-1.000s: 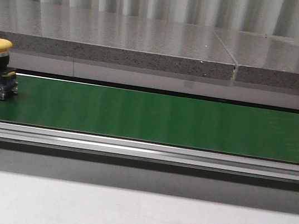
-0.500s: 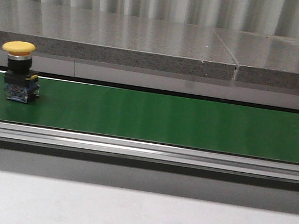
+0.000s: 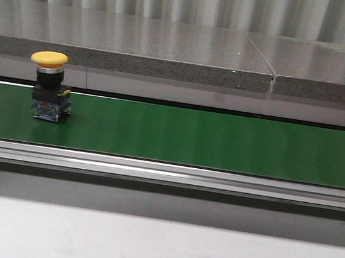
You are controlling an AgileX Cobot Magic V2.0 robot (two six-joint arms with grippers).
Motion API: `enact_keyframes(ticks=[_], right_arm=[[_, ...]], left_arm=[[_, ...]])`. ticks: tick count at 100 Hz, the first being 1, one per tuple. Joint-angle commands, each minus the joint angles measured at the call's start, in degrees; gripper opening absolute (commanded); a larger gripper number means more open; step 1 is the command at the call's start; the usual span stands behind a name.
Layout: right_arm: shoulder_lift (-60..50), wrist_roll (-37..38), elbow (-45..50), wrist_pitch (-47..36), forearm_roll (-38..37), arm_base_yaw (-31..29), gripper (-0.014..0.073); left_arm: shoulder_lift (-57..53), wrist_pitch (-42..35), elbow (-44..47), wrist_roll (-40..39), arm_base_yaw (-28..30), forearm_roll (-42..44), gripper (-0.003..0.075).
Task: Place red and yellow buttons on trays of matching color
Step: 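Grasp a red push button on the table with the left gripper, then lower the red button onto the belt's near end and release it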
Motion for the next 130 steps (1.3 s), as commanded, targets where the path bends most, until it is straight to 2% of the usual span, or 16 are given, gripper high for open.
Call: enact_keyframes(ticks=[1,14,33,82,115,122,130], right_arm=[[-0.25,-0.39,-1.46,-3.42,1.55,-0.07,-0.0067],[-0.25,-0.39,-1.46,-3.42,1.55,-0.07,-0.0067],[-0.25,-0.39,-1.46,-3.42,1.55,-0.07,-0.0067],[-0.25,-0.39,-1.46,-3.42,1.55,-0.07,-0.0067],[-0.25,-0.39,-1.46,-3.42,1.55,-0.07,-0.0067],[-0.25,-0.39,-1.46,-3.42,1.55,-0.07,-0.0067],[-0.25,-0.39,-1.46,-3.42,1.55,-0.07,-0.0067]], left_arm=[[-6.36,0.59,-1.97,-0.34,0.12,-0.97,-0.0020],[-10.25,3.72,-1.97,0.99,-0.94,-1.10,-0.0020],[-14.24,4.73,1.04,2.01,-5.79,-1.10,-0.0020],[-20.12,-1.00,19.55,2.01,-16.06,-0.99,-0.0020],[-20.12,-5.70,26.53,2.01,-17.10,-1.10,-0.0018],[-20.12,-5.42,26.53,2.01,-17.10,-1.10,0.0003],[-20.12,-5.42,26.53,2.01,-17.10,-1.10,0.0100]])
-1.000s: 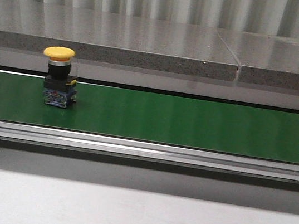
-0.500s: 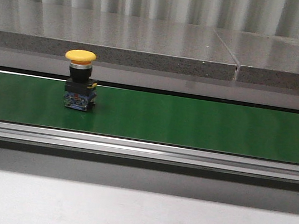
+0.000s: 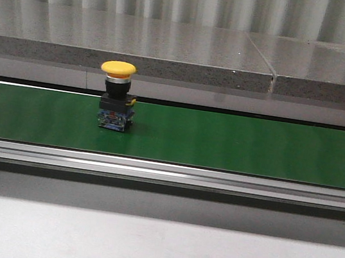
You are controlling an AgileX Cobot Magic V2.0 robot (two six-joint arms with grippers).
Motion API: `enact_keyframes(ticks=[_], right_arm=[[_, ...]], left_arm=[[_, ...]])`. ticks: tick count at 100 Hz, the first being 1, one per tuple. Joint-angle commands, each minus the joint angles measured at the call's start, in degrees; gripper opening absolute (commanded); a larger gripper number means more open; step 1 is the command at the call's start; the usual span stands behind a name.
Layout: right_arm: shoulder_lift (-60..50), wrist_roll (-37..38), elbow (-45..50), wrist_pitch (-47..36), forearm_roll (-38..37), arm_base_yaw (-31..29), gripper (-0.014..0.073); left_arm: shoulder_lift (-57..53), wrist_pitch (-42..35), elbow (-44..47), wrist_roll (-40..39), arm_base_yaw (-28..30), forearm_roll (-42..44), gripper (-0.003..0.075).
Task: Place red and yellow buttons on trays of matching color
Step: 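Lower the red button onto the belt's near end and release it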
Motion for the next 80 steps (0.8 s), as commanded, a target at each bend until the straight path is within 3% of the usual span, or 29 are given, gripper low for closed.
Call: enact_keyframes(ticks=[1,19,26,59,80], right_arm=[[-0.25,-0.39,-1.46,-3.42,1.55,-0.07,-0.0067],[-0.25,-0.39,-1.46,-3.42,1.55,-0.07,-0.0067],[-0.25,-0.39,-1.46,-3.42,1.55,-0.07,-0.0067],[-0.25,-0.39,-1.46,-3.42,1.55,-0.07,-0.0067],[-0.25,-0.39,-1.46,-3.42,1.55,-0.07,-0.0067]], left_arm=[[-2.64,-2.44,-1.33,-0.14,-0.35,-1.15,0.0112],[-2.64,-1.84,-1.33,0.10,-0.35,-1.15,0.0490],[-2.76,-1.84,-1.33,0.10,-0.35,-1.26,0.0577],[-9.84,-2.98,-1.33,1.07,-0.47,-1.54,0.0586],[-18.49,-4.22,-1.33,2.77,-4.82,-1.43,0.0586]])
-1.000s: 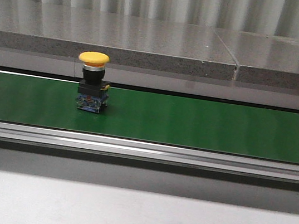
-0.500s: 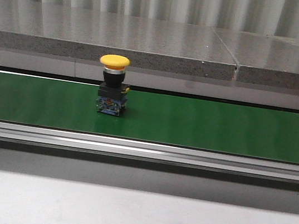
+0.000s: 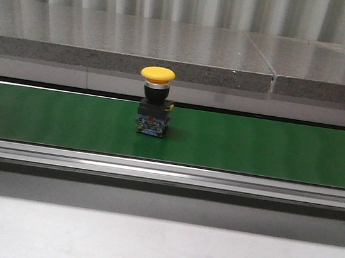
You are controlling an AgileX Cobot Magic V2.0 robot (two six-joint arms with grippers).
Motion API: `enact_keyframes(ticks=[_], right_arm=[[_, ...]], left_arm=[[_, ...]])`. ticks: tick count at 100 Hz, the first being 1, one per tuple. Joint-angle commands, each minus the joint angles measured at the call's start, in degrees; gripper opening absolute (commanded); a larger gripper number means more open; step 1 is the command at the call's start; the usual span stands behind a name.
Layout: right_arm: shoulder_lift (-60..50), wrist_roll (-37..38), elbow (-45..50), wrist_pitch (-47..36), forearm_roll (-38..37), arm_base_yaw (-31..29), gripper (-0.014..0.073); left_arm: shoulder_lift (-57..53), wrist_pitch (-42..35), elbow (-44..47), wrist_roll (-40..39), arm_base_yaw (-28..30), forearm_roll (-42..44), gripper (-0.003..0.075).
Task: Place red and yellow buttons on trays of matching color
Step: 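Lower the red button onto the belt's near end and release it, then lower the right gripper onto the yellow button at the belt's end and grasp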
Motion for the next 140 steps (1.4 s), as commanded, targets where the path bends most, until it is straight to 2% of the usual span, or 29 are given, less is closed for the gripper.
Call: enact_keyframes(ticks=[1,20,38,69,90,102,133,140], right_arm=[[-0.25,-0.39,-1.46,-3.42,1.55,-0.07,-0.0067],[-0.25,-0.39,-1.46,-3.42,1.55,-0.07,-0.0067],[-0.25,-0.39,-1.46,-3.42,1.55,-0.07,-0.0067],[-0.25,-0.39,-1.46,-3.42,1.55,-0.07,-0.0067],[-0.25,-0.39,-1.46,-3.42,1.55,-0.07,-0.0067],[-0.25,-0.39,-1.46,-3.42,1.55,-0.07,-0.0067],[-0.25,-0.39,-1.46,-3.47,1.60,-0.07,-0.0067],[-0.25,-0.39,-1.46,-3.38,1.60,-0.07,-0.0067]], left_arm=[[-5.06,-3.72,-1.33,0.83,-2.58,-1.21,0.0586],[-13.54,-7.75,2.01,1.99,-9.17,-1.21,0.0586],[-23.22,-12.78,10.45,1.99,-13.06,-1.32,0.0586],[-40.44,-15.44,27.33,1.77,-13.16,-1.32,0.0586],[-50.38,-15.44,35.36,1.31,-13.16,-2.09,0.0579],[-53.96,-15.62,38.43,1.20,-13.16,-2.09,0.0483],[-55.46,-15.99,39.80,1.20,-13.16,-2.09,0.0000],[-55.46,-15.99,39.80,1.20,-13.16,-2.09,-0.0020]])
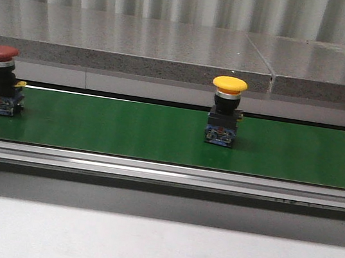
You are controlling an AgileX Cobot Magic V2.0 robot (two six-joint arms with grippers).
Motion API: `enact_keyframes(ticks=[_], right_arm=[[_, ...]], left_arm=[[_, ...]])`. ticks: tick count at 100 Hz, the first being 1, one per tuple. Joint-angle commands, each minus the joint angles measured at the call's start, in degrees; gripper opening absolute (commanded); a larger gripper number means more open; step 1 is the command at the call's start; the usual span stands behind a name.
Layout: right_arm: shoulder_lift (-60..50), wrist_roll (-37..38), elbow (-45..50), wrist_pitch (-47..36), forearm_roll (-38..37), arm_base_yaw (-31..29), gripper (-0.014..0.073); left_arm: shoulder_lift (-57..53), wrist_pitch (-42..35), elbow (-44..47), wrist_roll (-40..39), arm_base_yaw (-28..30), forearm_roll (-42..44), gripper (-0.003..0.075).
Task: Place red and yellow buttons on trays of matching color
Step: 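Lower the right gripper onto the yellow button at the belt's end and grasp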
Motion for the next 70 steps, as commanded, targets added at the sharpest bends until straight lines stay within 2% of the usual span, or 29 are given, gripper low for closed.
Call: enact_keyframes(ticks=[1,12,19,26,41,48,70], right_arm=[[-0.25,-0.39,-1.46,-3.38,1.60,-0.07,-0.0067],[-0.25,-0.39,-1.46,-2.92,1.60,-0.07,-0.0050],[-0.25,-0.39,-1.46,-2.08,1.60,-0.07,0.0018],[-0.25,-0.39,-1.46,-1.25,1.60,-0.07,0.0146],[-0.25,-0.39,-1.46,0.95,2.55,-0.07,0.0545],[-0.25,-0.39,-1.46,1.34,4.11,-0.07,0.0666],[1.87,-0.76,-1.94,0.98,6.21,0.00,0.0634]], left_arm=[[0.29,-4.58,-1.54,-0.34,-0.47,-1.12,-0.0020],[0.29,-4.58,-1.54,-0.34,-0.47,-1.12,-0.0020],[0.29,-4.58,-1.54,-0.34,-0.47,-1.12,-0.0020],[0.29,-4.58,-1.54,-0.34,-0.47,-1.12,-0.0020],[0.29,-4.58,-1.54,-0.34,-0.47,-0.90,-0.0020],[0.29,-4.58,-1.54,-0.34,-0.47,-0.90,-0.0020],[0.29,-4.58,-1.54,-0.34,-0.47,-0.90,-0.0020]])
